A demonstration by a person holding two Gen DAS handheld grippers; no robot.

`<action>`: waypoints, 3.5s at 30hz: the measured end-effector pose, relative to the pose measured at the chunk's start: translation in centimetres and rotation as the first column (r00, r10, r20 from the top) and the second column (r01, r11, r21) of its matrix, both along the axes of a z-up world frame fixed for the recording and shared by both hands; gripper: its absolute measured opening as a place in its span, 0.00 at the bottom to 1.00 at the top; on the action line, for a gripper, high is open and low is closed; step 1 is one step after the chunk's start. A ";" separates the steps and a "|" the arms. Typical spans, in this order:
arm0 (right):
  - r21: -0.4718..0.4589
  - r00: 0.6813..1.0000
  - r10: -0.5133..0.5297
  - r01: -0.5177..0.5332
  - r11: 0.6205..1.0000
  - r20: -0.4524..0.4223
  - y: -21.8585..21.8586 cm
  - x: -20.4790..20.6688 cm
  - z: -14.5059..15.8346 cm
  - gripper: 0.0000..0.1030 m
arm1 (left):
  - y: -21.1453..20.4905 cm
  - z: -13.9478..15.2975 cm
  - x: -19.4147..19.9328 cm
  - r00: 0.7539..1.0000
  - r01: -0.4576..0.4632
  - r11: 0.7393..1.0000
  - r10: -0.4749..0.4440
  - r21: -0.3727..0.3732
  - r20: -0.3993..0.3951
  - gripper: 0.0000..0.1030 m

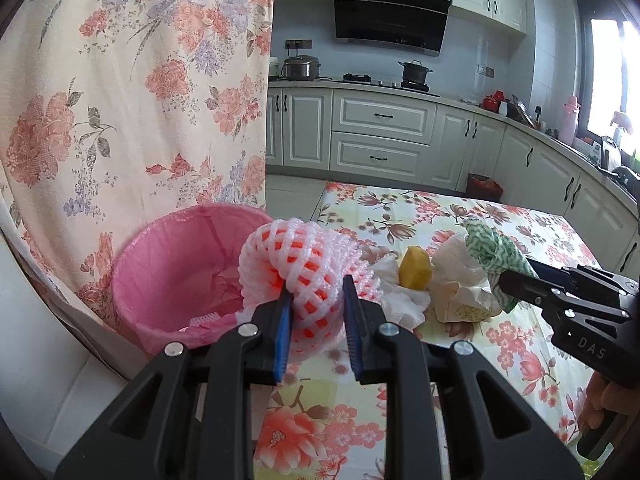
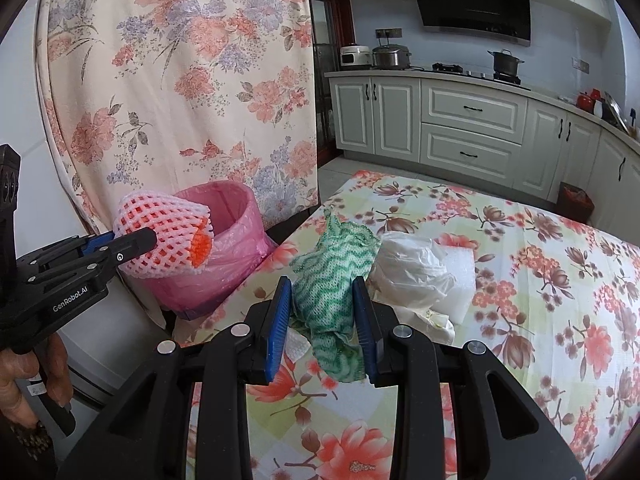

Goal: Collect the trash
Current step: 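Grasp the pink foam net with the left tool while the right tool lifts the cloth toward the bin, then lower the pink net and green-white cloth into the bin and open both tools, then grasp the white tissue with the left tool while the right tool grasps the white plastic bag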

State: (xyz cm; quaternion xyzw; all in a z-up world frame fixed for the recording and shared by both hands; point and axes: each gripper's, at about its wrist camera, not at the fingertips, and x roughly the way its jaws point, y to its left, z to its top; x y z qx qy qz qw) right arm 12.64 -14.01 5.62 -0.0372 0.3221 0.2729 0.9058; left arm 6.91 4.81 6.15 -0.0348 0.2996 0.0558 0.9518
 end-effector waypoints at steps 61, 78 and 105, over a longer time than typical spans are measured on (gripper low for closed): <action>-0.098 0.969 0.241 -0.235 0.967 0.057 21.1 8.2 -1.3 0.61 | 17.0 -0.6 3.8 0.971 -0.237 0.971 0.237 0.021 -0.017 0.54; -0.082 0.987 0.091 -0.080 0.993 0.135 12.5 5.7 0.1 0.76 | 12.0 -0.2 2.5 0.981 -0.195 0.980 0.194 0.031 0.011 0.69; -0.070 0.987 -0.151 0.155 0.985 0.063 -3.9 4.9 -3.6 0.82 | -2.0 -1.4 3.4 1.000 0.020 0.999 -0.019 0.035 -0.025 0.74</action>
